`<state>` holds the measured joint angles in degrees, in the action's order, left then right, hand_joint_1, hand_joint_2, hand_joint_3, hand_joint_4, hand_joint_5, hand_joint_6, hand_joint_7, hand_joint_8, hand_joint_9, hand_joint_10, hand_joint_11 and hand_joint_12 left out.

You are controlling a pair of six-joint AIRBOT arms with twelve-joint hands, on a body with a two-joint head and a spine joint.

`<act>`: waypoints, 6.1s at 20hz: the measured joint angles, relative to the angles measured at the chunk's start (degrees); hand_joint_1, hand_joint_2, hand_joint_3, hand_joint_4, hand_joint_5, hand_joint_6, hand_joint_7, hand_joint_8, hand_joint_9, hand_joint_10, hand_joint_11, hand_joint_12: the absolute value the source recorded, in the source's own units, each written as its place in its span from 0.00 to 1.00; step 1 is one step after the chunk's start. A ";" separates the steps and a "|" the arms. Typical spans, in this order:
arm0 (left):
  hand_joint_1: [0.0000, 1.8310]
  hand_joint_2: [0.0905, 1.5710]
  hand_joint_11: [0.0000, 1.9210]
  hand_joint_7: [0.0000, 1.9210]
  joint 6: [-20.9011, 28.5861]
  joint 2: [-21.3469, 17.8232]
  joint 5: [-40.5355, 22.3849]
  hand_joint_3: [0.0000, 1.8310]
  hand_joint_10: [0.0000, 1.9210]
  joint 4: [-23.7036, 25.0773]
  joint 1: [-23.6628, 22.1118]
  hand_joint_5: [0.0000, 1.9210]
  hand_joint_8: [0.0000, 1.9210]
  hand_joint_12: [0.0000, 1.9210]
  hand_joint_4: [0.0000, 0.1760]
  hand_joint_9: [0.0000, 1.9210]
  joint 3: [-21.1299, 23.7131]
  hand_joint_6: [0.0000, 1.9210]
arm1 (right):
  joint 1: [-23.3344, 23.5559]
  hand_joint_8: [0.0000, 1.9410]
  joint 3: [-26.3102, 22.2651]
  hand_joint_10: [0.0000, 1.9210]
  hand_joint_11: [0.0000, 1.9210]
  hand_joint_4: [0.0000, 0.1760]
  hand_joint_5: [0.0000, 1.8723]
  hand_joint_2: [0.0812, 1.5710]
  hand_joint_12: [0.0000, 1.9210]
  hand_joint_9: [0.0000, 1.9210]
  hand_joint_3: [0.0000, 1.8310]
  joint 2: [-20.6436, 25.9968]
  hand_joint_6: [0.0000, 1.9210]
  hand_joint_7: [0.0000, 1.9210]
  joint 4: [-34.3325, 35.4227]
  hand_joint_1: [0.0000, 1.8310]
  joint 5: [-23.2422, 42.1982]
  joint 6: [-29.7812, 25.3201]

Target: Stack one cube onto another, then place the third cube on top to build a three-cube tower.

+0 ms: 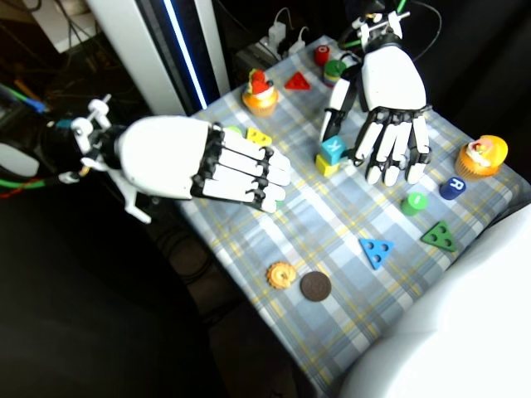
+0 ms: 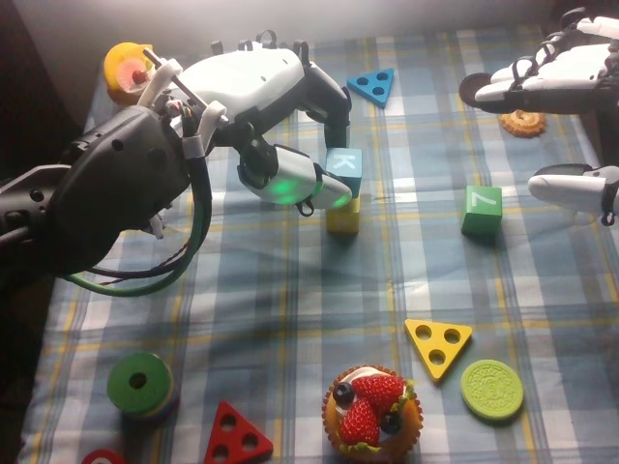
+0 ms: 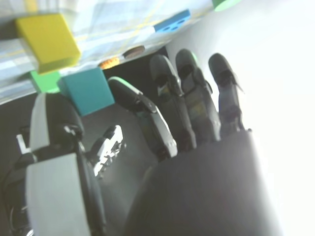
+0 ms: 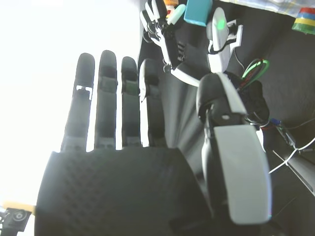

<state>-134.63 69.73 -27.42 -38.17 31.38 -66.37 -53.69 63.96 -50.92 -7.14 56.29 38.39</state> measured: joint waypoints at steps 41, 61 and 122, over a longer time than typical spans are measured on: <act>0.53 0.65 0.00 0.32 0.55 0.39 1.92 0.00 0.00 -1.33 1.73 0.45 0.00 0.37 0.74 0.26 -0.57 0.00 | 0.02 0.00 0.55 0.00 0.06 0.00 0.26 0.79 0.43 0.24 0.00 -0.83 0.00 0.26 -0.66 0.29 -0.02 -0.02; 0.52 0.65 0.00 0.32 0.37 -1.55 -0.13 0.00 0.00 -1.29 3.15 0.44 0.00 0.38 0.86 0.25 1.57 0.00 | 0.35 0.00 0.55 0.00 0.06 0.00 0.26 0.79 0.39 0.23 0.00 -0.83 0.00 0.25 -0.66 0.30 -0.07 -0.04; 0.38 0.56 0.07 0.20 -0.13 -9.66 -4.44 0.00 0.00 0.09 8.63 0.14 0.00 0.08 1.00 0.21 9.33 0.01 | 0.42 0.00 0.55 0.00 0.03 0.00 0.27 0.79 0.49 0.24 0.00 -0.83 0.00 0.27 -0.70 0.34 -1.16 -0.20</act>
<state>-134.76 60.07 -31.86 -38.09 40.01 -57.04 -53.28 64.51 -51.75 -7.84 55.13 38.20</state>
